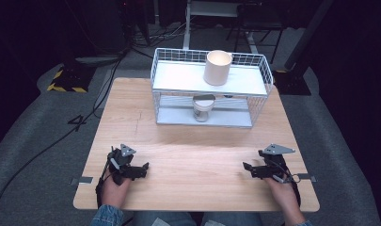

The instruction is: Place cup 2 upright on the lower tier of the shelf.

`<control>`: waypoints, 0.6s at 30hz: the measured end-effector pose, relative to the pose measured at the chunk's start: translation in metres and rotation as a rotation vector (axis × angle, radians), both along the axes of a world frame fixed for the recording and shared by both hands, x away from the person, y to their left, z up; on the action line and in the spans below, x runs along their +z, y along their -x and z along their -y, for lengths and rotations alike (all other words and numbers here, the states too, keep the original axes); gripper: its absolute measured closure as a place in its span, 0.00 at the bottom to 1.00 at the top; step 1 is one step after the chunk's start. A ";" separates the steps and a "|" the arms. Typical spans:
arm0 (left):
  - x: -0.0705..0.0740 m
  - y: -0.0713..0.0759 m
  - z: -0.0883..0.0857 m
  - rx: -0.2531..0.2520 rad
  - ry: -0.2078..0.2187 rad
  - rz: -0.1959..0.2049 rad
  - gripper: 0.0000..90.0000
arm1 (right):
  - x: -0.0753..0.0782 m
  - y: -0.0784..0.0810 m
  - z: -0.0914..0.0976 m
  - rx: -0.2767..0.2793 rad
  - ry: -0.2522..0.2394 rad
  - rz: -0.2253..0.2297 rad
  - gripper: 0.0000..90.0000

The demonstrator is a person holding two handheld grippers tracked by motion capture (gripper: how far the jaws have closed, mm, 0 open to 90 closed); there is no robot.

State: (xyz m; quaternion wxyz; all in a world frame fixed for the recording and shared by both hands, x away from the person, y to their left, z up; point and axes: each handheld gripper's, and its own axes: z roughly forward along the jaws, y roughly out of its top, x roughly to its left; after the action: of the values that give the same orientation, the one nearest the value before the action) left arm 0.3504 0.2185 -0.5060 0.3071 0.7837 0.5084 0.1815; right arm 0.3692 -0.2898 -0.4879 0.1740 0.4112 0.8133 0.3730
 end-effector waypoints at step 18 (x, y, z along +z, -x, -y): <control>0.000 0.000 0.000 -0.002 0.000 -0.002 0.00 | -0.015 0.000 -0.002 0.004 0.053 -0.029 0.11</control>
State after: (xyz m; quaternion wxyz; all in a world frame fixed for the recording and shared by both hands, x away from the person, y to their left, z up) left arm 0.3507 0.2183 -0.5059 0.3069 0.7845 0.5078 0.1804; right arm 0.3695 -0.2883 -0.5027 0.1723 0.4104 0.8261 0.3456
